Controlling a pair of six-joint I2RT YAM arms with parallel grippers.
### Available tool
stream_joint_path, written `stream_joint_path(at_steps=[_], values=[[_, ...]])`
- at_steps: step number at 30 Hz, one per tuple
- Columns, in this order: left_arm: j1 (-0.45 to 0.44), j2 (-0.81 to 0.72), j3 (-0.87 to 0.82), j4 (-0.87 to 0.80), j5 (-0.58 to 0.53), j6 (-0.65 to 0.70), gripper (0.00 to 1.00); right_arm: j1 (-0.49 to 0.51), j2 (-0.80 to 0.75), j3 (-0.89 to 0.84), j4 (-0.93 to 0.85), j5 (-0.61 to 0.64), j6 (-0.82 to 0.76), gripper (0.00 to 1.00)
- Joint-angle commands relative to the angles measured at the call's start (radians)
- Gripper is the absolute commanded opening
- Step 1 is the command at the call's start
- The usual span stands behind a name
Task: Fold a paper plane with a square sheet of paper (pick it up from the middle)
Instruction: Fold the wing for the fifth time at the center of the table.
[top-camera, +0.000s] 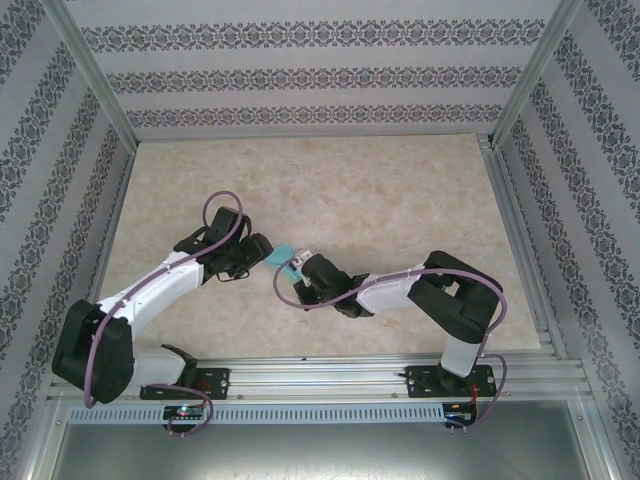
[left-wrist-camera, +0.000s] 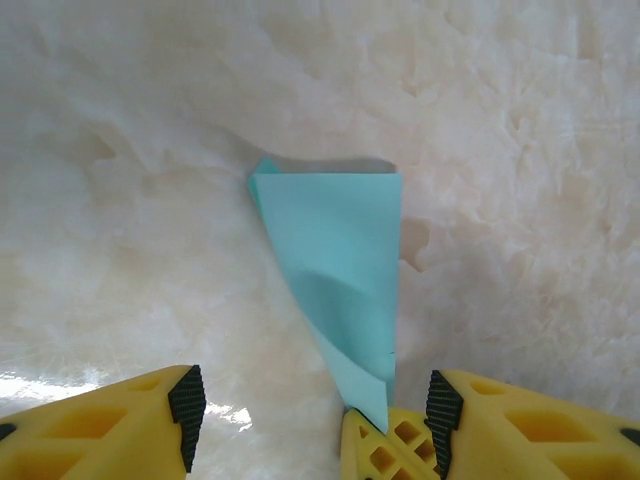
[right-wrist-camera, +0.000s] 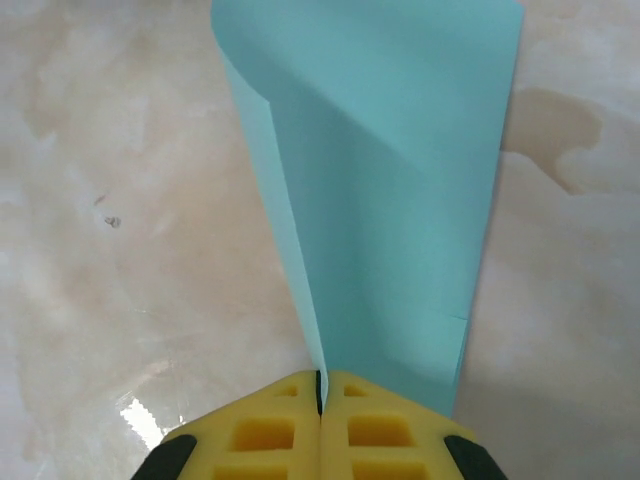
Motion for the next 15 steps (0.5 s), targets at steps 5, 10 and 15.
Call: stream_joint_path(at_steps=[5, 10, 15], values=[[0.015, -0.015, -0.035, -0.004, -0.007, 0.017, 0.64, -0.112, 0.014, -0.027, 0.098, -0.319, 0.210, 0.00], [0.014, 0.007, -0.041, 0.029, 0.028, 0.016, 0.63, -0.163, 0.043, -0.042, 0.191, -0.445, 0.314, 0.00], [0.014, 0.034, -0.045, 0.063, 0.060, 0.027, 0.63, -0.204, 0.064, -0.045, 0.222, -0.516, 0.388, 0.00]])
